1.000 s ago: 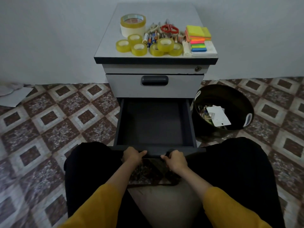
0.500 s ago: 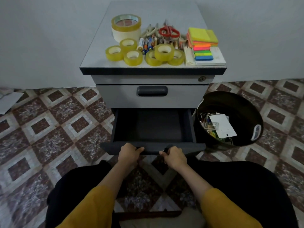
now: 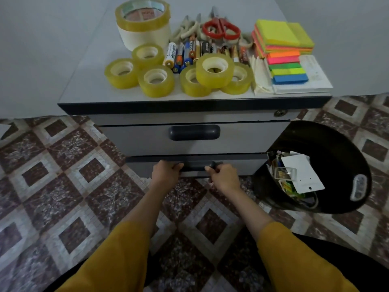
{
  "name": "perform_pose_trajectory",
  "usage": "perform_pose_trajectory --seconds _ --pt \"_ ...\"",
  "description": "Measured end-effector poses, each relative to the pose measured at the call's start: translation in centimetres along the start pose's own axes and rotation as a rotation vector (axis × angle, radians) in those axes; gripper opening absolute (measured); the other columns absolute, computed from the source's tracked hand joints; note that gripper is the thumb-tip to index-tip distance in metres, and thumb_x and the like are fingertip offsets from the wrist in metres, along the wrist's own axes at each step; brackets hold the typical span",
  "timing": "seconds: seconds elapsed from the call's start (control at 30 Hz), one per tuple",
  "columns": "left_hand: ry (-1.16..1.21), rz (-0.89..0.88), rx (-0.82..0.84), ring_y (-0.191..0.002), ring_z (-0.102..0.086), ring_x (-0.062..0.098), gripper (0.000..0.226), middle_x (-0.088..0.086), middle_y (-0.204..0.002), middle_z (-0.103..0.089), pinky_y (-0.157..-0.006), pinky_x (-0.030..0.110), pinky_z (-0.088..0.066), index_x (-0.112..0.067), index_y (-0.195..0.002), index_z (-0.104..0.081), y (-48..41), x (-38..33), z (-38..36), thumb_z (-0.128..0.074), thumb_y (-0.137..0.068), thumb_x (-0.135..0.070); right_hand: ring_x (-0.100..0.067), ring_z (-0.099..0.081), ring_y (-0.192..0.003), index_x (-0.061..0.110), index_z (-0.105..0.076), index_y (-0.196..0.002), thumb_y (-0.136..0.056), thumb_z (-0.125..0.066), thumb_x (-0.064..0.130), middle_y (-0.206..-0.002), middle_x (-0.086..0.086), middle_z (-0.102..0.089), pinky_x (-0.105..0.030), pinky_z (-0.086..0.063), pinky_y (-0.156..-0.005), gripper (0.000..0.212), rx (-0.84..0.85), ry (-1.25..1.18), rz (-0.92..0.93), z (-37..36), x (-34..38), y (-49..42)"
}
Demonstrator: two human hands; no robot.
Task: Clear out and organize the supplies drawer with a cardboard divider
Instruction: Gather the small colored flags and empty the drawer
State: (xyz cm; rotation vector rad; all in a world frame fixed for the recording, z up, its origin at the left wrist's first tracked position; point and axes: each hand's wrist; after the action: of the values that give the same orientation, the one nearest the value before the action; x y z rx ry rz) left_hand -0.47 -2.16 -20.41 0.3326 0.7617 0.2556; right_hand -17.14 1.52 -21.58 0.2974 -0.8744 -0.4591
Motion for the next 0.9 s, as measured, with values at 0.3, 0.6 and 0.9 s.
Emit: perform_pose_trajectory --seconds 0.3,0.6,0.9 --pt "-0.115 0.009 0.015 -0.074 -0.063 0.027 0.049 0.012 -0.075 -0.068 -0.068 0.032 -0.052 0.0 -0.076 -0.069 0.4 0.3 1.0 -0.057 -0.089 -0.045 -0.032 -0.062 -0.085 0.009 -0.057 -0.076 -0.093 -0.051 0.044 -0.087 -0.017 -0.066 -0.035 -0.047 -0.068 0.039 -0.062 0.003 0.065 -0.7 -0.5 -0.6" --pt "1.016 0.018 0.422 -0.08 -0.067 0.01 0.023 -0.002 -0.087 -0.071 -0.074 0.025 -0.05 -0.013 -0.101 -0.063 3.8 -3.9 5.9 -0.041 -0.098 -0.019 -0.032 -0.065 -0.083 0.002 -0.061 -0.086 -0.094 -0.049 0.042 -0.086 -0.019 -0.069 -0.04 -0.052 -0.073 0.043 -0.092 0.043 0.165 -0.9 -1.4 -0.6" --pt "1.305 0.117 0.368 -0.064 -0.067 0.007 0.02 0.003 -0.07 -0.069 -0.063 0.019 -0.055 -0.007 -0.082 -0.061 4.8 -6.0 5.6 -0.049 -0.094 -0.018 -0.032 -0.064 -0.086 0.0 -0.062 -0.094 -0.095 -0.043 0.046 -0.091 -0.018 -0.068 -0.041 -0.052 -0.075 0.049 -0.126 0.159 0.213 -1.1 -1.5 -0.8"
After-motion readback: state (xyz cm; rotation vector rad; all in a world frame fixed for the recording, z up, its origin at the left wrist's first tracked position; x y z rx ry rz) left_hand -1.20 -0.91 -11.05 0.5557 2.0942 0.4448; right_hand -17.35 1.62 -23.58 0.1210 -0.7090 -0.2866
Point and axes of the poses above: each hand's wrist, its own y-axis away from the middle knuckle, its own z-axis out of the back of the hand, x = y × z
